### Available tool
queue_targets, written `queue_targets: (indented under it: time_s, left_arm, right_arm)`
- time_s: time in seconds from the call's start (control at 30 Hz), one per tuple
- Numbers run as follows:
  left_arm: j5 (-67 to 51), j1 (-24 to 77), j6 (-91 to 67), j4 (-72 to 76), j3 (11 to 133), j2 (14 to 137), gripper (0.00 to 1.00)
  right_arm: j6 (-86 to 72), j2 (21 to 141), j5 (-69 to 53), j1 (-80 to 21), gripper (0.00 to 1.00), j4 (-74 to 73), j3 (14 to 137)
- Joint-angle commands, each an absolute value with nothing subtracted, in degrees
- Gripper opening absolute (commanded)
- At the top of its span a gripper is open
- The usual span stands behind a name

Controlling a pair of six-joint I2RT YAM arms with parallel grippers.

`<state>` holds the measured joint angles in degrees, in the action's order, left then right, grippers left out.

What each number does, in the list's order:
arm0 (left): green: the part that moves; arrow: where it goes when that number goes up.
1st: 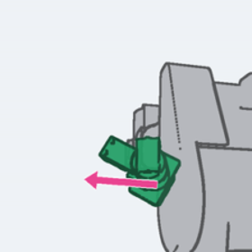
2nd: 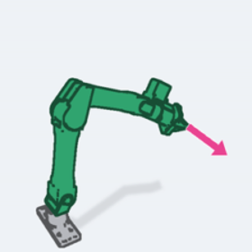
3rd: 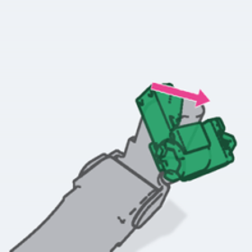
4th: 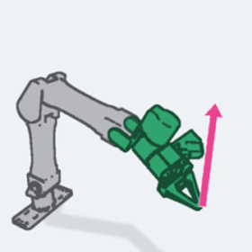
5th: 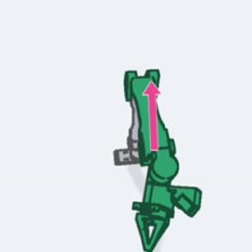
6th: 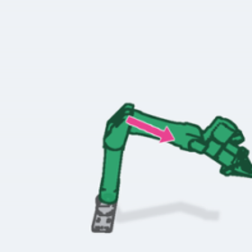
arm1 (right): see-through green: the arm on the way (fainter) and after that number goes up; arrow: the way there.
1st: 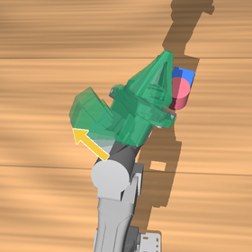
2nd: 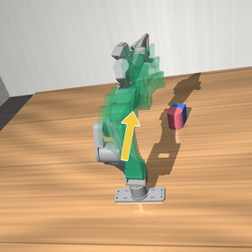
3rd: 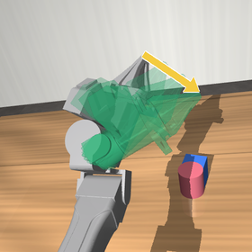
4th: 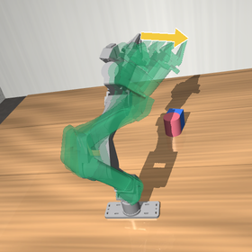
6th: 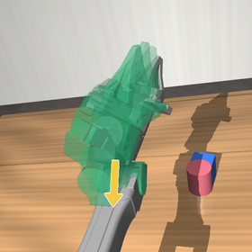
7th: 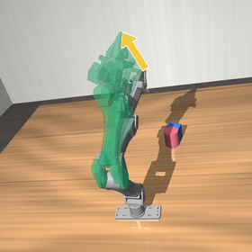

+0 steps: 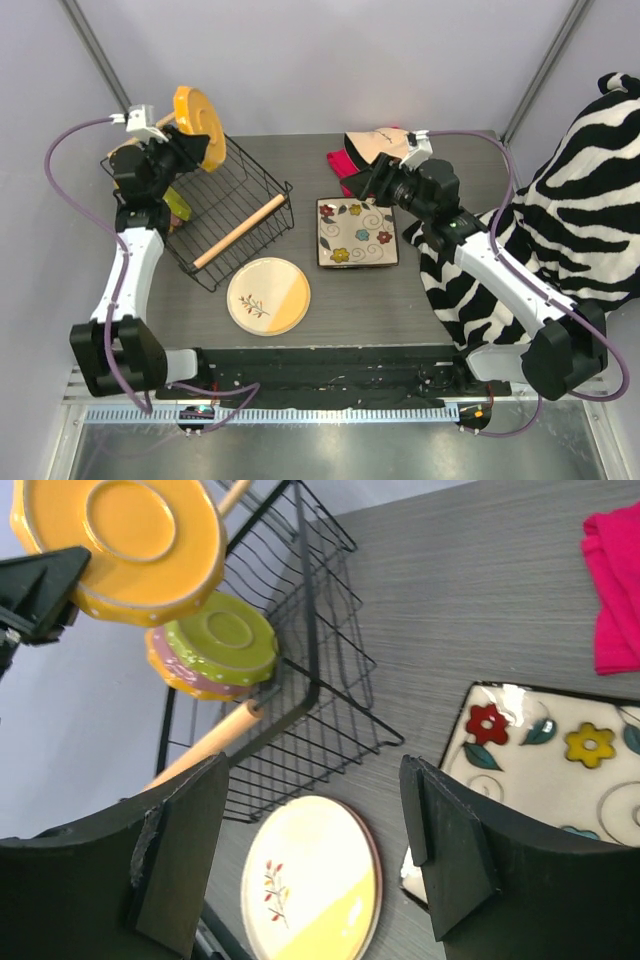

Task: Unload the plates from the dish rack
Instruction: Unload the plate from the dish rack, then place the plate at the center of the board.

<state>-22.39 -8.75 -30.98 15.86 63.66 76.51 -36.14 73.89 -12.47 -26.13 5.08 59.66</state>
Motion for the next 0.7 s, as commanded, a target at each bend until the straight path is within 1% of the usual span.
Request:
queue_targets:
  time_s: [0.0,0.37,0.5,0.67]
  left_arm:
    - [-26.02,-2.22,-14.61,21.37,64.69,67.08,0.00]
    - [-19.52,10.28,-0.98,13.01,61.61,61.70,0.00]
    - [-16.97,15.54,3.68,10.21,61.52,61.35,0.00]
    - [-11.52,21.26,10.98,8.26,60.47,60.47,0.00]
  right_arm:
    - [-41.12,73.20,-18.17,-26.02,0.78,9.58,61.08]
    - [-52.73,76.29,-24.61,-28.56,0.80,21.61,64.51]
    - [-53.61,77.25,-23.82,-30.93,0.83,21.54,68.28]
    - [-53.27,81.90,-23.55,-34.79,0.84,19.61,73.11]
